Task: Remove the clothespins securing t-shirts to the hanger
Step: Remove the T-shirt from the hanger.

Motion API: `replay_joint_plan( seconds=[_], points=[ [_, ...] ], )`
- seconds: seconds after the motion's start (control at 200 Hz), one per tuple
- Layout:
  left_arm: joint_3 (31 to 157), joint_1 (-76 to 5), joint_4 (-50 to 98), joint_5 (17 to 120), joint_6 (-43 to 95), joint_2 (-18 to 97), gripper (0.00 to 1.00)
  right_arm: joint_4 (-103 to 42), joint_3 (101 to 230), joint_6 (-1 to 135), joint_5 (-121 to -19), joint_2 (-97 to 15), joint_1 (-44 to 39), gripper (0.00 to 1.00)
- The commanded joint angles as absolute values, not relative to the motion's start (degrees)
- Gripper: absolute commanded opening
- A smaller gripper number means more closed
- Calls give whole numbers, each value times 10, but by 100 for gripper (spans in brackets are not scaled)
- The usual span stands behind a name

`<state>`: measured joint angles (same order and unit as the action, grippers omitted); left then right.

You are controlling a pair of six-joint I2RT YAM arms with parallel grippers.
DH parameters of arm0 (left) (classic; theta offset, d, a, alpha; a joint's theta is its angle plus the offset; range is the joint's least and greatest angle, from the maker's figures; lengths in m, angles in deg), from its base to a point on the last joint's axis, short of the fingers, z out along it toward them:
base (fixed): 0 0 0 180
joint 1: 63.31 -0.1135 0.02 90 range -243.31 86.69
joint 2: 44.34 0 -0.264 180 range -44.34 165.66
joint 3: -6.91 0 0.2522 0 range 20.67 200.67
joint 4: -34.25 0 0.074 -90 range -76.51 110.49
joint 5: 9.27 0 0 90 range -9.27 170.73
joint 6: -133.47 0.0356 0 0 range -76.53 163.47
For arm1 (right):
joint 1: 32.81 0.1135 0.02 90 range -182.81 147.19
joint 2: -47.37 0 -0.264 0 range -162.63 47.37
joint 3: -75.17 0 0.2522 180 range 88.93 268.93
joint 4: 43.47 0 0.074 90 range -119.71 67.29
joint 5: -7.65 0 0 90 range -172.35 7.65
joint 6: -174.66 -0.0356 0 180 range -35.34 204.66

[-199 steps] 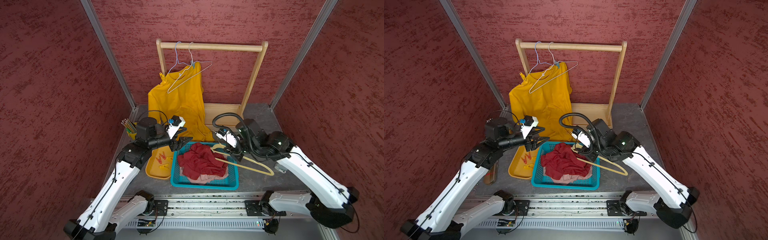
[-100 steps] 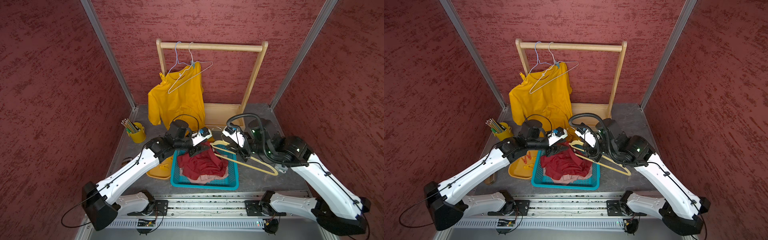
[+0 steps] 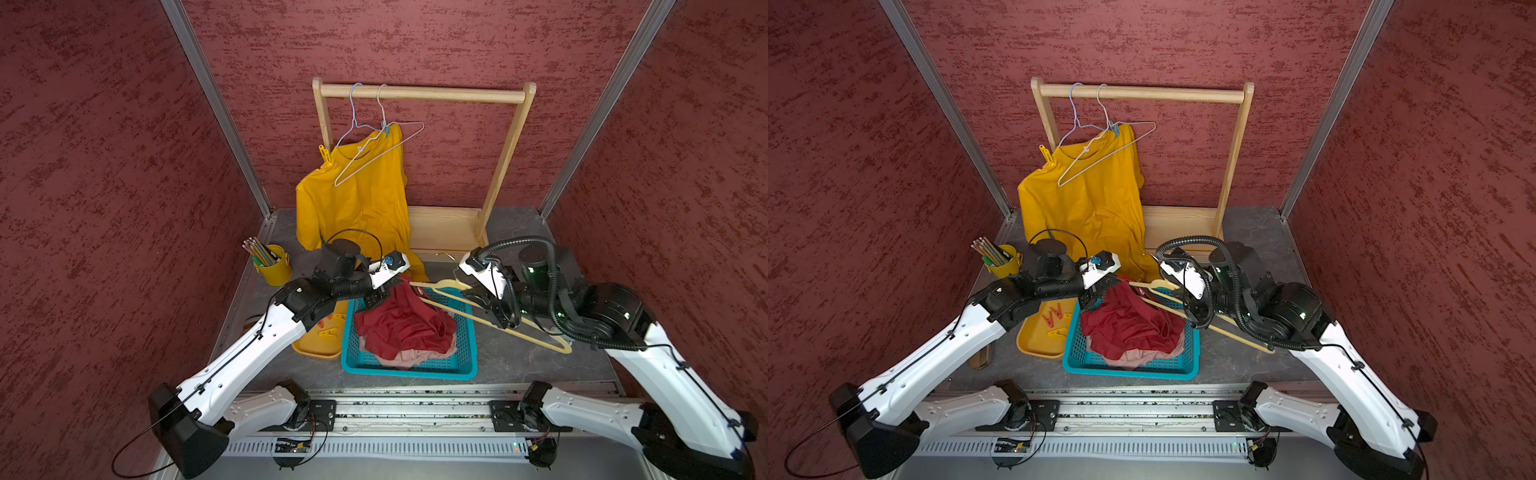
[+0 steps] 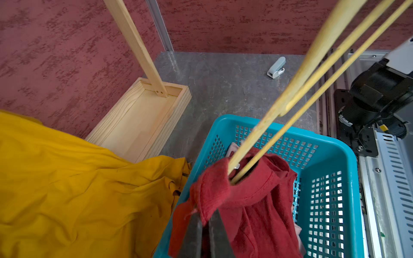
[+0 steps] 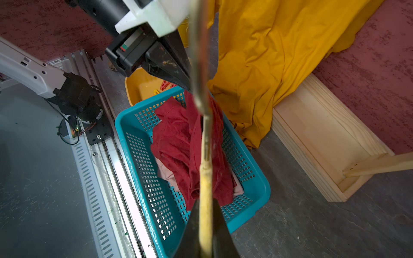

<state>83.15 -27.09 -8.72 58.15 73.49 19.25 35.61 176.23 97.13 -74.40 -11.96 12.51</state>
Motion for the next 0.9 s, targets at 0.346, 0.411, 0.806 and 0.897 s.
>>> replay_joint_plan(
  seconds=[0.346, 0.411, 0.806, 0.897],
  points=[
    [785, -314, -99, 577, 720, 96, 43, 337, 1809, 970, -745, -75, 129, 0],
    [779, -318, -95, 576, 722, 80, 47, 332, 1814, 970, -736, -70, 128, 0],
    [760, -355, -64, 524, 699, 43, 55, 318, 1853, 946, -662, -62, 128, 0],
    [763, -356, -63, 481, 695, 52, 56, 328, 1843, 947, -683, -79, 128, 0]
  ],
)
